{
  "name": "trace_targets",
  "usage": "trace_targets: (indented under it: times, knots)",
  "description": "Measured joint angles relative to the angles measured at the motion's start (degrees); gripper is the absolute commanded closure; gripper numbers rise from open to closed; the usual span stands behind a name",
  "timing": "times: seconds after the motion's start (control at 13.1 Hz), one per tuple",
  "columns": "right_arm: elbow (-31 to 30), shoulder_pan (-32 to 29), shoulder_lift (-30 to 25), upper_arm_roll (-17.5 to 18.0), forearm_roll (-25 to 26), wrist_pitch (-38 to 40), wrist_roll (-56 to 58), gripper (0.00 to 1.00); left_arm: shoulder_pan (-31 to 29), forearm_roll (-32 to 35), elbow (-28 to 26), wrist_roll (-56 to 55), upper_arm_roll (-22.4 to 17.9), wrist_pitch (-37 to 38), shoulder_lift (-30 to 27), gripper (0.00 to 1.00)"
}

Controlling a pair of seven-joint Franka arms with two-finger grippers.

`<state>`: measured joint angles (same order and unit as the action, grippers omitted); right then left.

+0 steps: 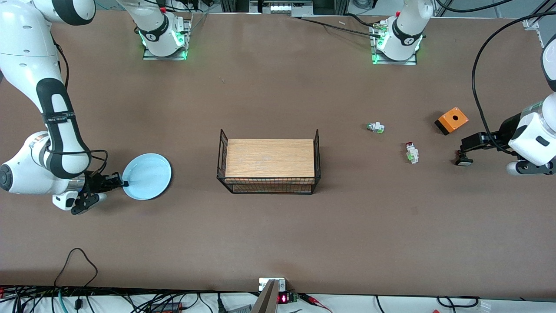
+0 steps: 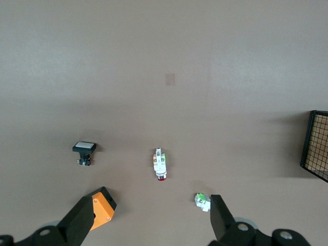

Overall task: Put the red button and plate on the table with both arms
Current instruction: 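Set the plate flat on the table and open the right gripper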

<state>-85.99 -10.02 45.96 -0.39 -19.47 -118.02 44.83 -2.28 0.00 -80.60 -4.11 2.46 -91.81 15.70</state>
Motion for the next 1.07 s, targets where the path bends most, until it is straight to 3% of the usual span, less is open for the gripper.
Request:
trace_targets:
  times: [0.15,0.38,0.46,0.61,0.84,1.07]
  knots:
    - [0.0,-0.01,0.33,0.03,-2.04,0.0,0.0,0.57,-0.21,0.0,-0.16,0.23,0.02,-0.06,-0.03,0.0]
    - [0.02,-0.07,0.45,0.07,-5.67,-0.18,0.01,0.12,-1.05,0.0,-0.49,0.62,0.03,-0.11,-0.45,0.0]
    - [0.11,-0.09,0.45,0.12,-7.2,-0.44,0.03,0.04,-1.06,0.0,-0.5,0.62,0.08,-0.14,-1.02,0.0]
    - [1.59,-0.11,0.48,0.26,-9.45,-0.64,0.1,0.0,-1.21,0.0,-0.59,0.62,0.09,-0.18,-2.7,0.0]
    - [8.77,0.51,0.13,0.67,-9.56,3.19,-0.95,0.0,-1.43,0.0,-3.14,0.62,0.1,-2.86,-4.63,0.0]
    - [18.02,2.73,-0.46,0.84,-4.74,12.06,-12.94,0.0,-1.51,0.0,-6.88,0.62,0.13,-5.63,-6.77,0.0]
